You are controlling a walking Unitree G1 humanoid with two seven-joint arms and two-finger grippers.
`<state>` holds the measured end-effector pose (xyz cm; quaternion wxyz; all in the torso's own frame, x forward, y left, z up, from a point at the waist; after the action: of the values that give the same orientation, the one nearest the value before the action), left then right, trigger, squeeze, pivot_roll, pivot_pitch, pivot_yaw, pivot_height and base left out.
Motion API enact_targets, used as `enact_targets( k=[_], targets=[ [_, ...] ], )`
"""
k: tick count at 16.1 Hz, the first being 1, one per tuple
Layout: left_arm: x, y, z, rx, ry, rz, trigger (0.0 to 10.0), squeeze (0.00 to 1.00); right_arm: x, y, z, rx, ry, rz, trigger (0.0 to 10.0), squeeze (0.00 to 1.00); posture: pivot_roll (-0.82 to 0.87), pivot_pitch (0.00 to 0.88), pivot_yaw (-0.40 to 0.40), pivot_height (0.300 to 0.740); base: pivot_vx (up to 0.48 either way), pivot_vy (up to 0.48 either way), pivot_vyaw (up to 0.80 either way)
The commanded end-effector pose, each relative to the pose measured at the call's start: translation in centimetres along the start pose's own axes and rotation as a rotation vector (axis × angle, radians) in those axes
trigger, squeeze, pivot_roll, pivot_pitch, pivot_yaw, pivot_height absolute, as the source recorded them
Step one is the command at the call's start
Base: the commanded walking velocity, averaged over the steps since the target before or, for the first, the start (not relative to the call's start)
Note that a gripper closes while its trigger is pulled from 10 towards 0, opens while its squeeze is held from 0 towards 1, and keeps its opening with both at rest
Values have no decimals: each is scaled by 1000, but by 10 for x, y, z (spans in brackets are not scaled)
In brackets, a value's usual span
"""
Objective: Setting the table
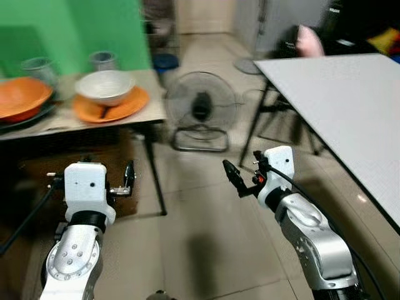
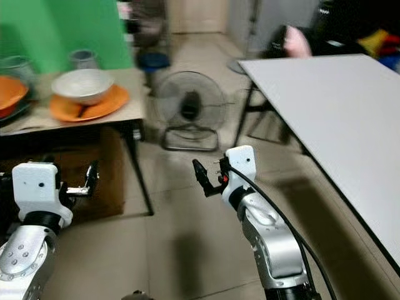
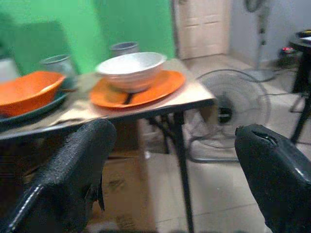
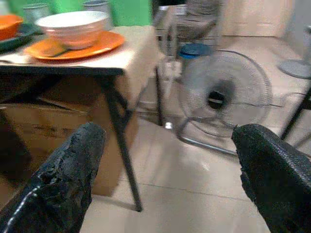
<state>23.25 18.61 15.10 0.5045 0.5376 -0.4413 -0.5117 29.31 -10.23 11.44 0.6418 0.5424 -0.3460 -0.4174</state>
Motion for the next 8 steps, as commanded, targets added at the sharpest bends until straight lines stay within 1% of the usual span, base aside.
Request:
enact_targets(
  k=[1,2,8],
  targets=[
    [-2,4,2,12,3,11,10000,235,-1,9,-6,29,12,14,10000,1000,-8,18,12,740,352,0,756],
    [-2,5,2,15,-1,16,10000,231,-3,10,-9,34,19,19,10000,1000,-4,17,11,740,349,0,463],
    [0,9,7,34,-28,-7,10000,227,-14,17,-19,58,63,-4,10000,1000,22,15,-8,740,352,0,0]
  ],
)
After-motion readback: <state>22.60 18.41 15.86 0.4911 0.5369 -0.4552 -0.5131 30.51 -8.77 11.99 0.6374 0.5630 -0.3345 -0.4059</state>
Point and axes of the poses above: a point about 5 cm out from each wrist's last joint towards the gripper, its own z axis pointing back from the gripper into the wrist, its own y axis along the axis of the wrist's last joint, x = y × z, the point moved 3 cm from there along -z, pointing out of the wrist towards the gripper, and after that the axes turned 4 degrees about z, right-handed, at the moved point
